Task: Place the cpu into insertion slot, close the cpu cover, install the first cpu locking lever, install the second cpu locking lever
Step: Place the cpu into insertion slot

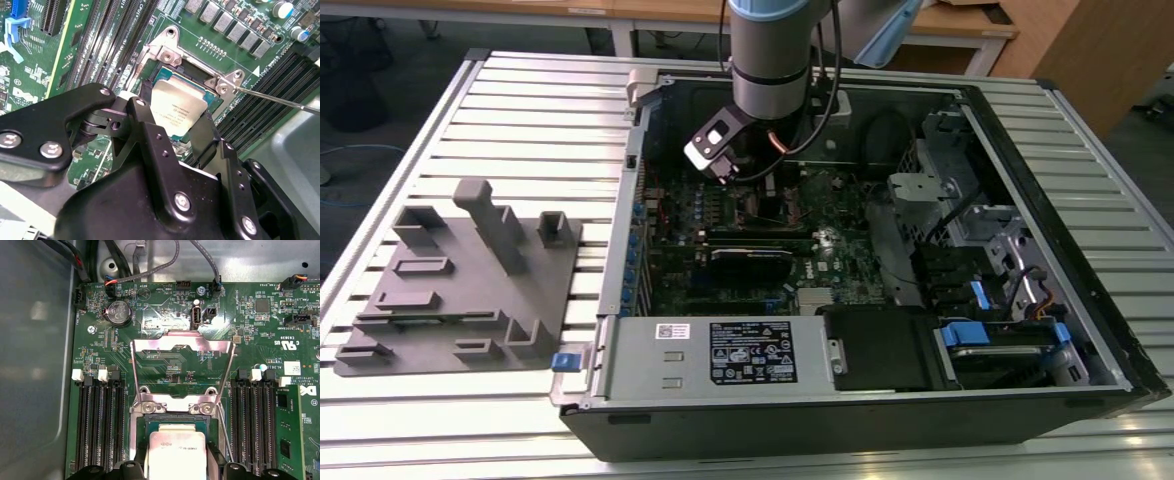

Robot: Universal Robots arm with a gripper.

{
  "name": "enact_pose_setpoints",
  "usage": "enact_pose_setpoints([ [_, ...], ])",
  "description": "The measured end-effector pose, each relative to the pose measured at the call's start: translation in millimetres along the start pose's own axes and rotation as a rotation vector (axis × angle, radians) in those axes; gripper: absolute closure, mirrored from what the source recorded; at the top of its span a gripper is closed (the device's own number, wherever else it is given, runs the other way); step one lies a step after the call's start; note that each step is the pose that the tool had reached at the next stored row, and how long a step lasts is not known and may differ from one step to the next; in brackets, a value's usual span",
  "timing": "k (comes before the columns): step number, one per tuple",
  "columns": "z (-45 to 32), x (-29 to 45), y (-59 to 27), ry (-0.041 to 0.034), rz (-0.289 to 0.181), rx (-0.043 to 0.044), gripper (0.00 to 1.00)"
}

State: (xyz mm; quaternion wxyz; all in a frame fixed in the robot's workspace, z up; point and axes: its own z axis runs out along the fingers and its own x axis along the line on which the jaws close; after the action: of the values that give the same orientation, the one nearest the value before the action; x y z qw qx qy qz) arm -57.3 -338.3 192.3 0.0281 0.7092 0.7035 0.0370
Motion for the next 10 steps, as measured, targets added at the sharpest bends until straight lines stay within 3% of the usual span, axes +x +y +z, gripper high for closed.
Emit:
enact_pose_setpoints([
  [10,-4.3,0.1,0.5,0.0004,0.000,-0.0003,0.46],
])
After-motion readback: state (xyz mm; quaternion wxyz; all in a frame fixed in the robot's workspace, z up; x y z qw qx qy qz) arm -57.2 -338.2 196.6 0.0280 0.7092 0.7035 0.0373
